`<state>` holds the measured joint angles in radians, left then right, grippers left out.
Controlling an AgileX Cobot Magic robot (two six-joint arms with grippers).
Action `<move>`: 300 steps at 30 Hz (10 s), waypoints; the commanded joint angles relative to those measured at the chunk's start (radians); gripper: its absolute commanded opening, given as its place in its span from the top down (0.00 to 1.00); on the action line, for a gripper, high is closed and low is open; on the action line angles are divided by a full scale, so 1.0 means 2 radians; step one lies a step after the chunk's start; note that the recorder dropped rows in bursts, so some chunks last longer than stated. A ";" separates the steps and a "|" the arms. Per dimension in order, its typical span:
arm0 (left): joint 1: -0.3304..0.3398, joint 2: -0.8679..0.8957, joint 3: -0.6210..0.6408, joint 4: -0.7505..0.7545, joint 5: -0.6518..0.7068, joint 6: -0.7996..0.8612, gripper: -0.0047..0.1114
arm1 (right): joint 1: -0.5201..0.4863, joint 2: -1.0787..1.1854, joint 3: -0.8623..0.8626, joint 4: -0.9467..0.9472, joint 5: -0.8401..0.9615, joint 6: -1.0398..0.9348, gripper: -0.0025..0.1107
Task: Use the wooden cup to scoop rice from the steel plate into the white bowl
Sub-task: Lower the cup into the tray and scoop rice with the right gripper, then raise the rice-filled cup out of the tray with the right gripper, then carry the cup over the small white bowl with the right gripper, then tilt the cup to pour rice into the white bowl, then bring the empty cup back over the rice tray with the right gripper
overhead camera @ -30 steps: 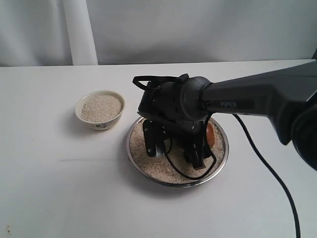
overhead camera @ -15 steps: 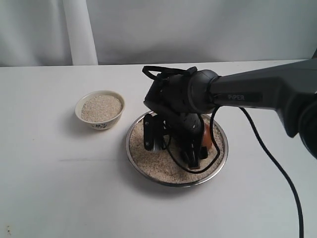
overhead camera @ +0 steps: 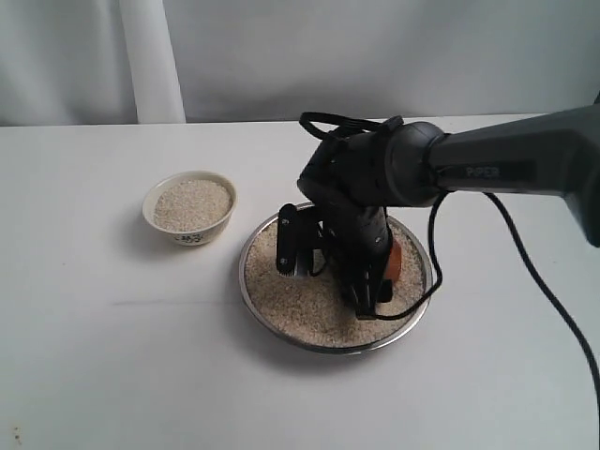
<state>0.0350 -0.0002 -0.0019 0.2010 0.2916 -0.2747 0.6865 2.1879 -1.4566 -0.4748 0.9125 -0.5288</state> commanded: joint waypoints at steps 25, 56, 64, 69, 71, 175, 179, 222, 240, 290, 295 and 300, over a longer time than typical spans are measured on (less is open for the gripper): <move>-0.002 0.000 0.001 -0.002 -0.003 -0.001 0.96 | -0.048 -0.006 0.143 0.104 -0.265 0.023 0.98; -0.002 0.000 0.001 -0.002 -0.003 -0.001 0.96 | -0.089 -0.241 0.287 0.173 -0.550 0.087 0.98; -0.002 0.000 0.001 -0.002 -0.003 -0.001 0.96 | -0.088 -0.259 0.286 0.173 -0.552 0.103 0.98; -0.002 0.000 0.001 -0.002 -0.003 -0.001 0.96 | -0.069 -0.247 0.256 0.173 -0.530 0.116 0.98; -0.002 0.000 0.001 -0.002 -0.003 -0.001 0.96 | -0.060 -0.214 0.183 0.173 -0.456 0.122 0.98; -0.002 0.000 0.001 -0.002 -0.003 -0.001 0.96 | 0.112 0.166 -0.363 -0.347 -0.011 -0.033 0.98; -0.002 0.000 0.001 -0.002 -0.003 -0.001 0.96 | 0.112 0.166 -0.363 -0.367 -0.012 -0.021 0.98; -0.002 0.000 0.001 -0.002 -0.003 -0.001 0.96 | 0.115 0.166 -0.363 -0.469 -0.061 -0.088 0.98; -0.002 0.000 0.001 -0.002 -0.003 0.000 0.96 | 0.115 0.148 -0.373 -0.348 -0.049 0.148 0.98; -0.002 0.000 0.001 -0.002 -0.003 -0.001 0.96 | -0.064 -0.194 0.032 0.008 -0.028 -0.003 0.98; -0.002 0.000 0.001 -0.002 -0.003 -0.001 0.96 | -0.063 -0.151 0.032 -0.024 -0.024 -0.004 0.98; -0.002 0.000 0.001 -0.002 -0.003 0.000 0.96 | -0.044 -0.107 0.029 -0.110 -0.020 0.020 0.98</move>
<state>0.0350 -0.0002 -0.0019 0.2010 0.2916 -0.2730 0.5731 1.9376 -1.3868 -0.5856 0.8703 -0.5230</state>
